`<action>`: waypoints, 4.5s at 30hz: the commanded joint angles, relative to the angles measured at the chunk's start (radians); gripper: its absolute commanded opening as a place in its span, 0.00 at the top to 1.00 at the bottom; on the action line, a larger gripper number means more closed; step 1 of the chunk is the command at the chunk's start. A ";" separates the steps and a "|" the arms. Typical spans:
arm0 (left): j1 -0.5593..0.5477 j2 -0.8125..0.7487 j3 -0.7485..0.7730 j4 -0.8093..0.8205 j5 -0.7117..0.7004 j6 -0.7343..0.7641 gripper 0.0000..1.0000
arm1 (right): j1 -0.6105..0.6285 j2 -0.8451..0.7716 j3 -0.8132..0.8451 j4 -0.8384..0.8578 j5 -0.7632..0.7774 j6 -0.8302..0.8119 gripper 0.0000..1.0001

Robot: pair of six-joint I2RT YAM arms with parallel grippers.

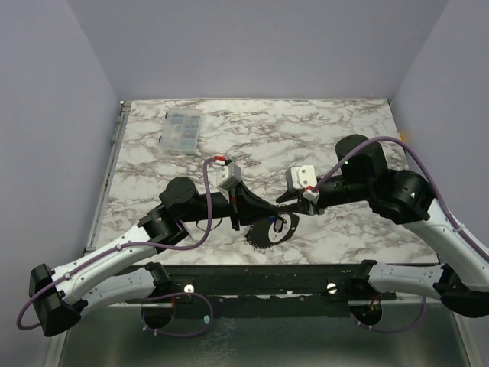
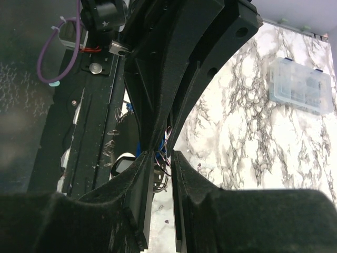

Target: Put the keys on the keyring

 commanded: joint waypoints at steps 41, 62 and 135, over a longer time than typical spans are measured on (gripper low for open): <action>0.003 -0.012 0.144 -0.115 0.186 0.020 1.00 | 0.008 -0.182 -0.126 0.247 -0.121 0.045 0.99; 0.003 0.023 0.174 -0.113 0.228 -0.013 1.00 | 0.008 -0.227 -0.199 0.448 -0.263 0.110 0.99; 0.044 0.178 0.259 -0.442 0.156 -0.019 1.00 | 0.009 0.033 -0.048 -0.096 -0.033 -0.058 0.55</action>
